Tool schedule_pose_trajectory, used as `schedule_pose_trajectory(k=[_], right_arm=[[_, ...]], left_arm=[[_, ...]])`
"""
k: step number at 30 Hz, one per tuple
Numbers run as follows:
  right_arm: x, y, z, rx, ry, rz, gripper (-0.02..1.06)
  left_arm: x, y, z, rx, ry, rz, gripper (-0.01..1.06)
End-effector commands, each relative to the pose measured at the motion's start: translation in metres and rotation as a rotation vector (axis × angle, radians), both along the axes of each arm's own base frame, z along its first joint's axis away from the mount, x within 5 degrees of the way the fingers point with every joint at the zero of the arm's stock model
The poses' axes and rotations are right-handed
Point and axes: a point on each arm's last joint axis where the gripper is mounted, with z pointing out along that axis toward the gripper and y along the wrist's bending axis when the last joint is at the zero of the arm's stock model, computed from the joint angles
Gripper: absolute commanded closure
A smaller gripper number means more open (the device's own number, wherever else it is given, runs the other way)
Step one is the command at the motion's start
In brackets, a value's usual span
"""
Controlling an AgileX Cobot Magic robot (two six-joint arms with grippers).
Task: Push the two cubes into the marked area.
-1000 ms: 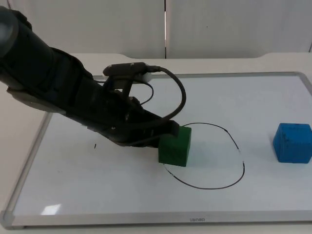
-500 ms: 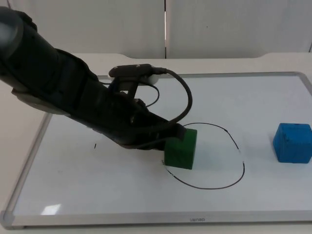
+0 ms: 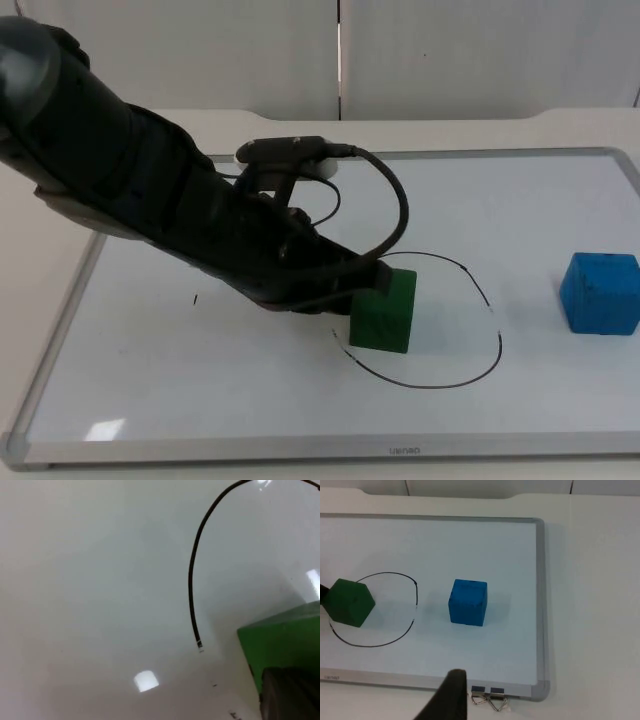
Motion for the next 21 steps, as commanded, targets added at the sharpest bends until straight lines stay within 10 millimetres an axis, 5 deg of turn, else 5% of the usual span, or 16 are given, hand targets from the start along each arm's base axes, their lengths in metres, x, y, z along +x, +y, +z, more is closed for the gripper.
schedule_pose_trajectory(k=[1,14,21], right_arm=[[0.0,0.0,0.0,-0.002,-0.008,-0.005,-0.01],[0.0,0.0,0.0,-0.002,-0.008,-0.005,-0.01],[0.0,0.0,0.0,-0.002,-0.008,-0.005,-0.01]], left_arm=[[-0.001,-0.004,0.001,-0.029,0.017,0.009,1.05],[0.01,0.008,0.011,-0.016,-0.025,0.051,1.05],[0.031,0.054,0.076,-0.053,-0.201,0.14,1.05]])
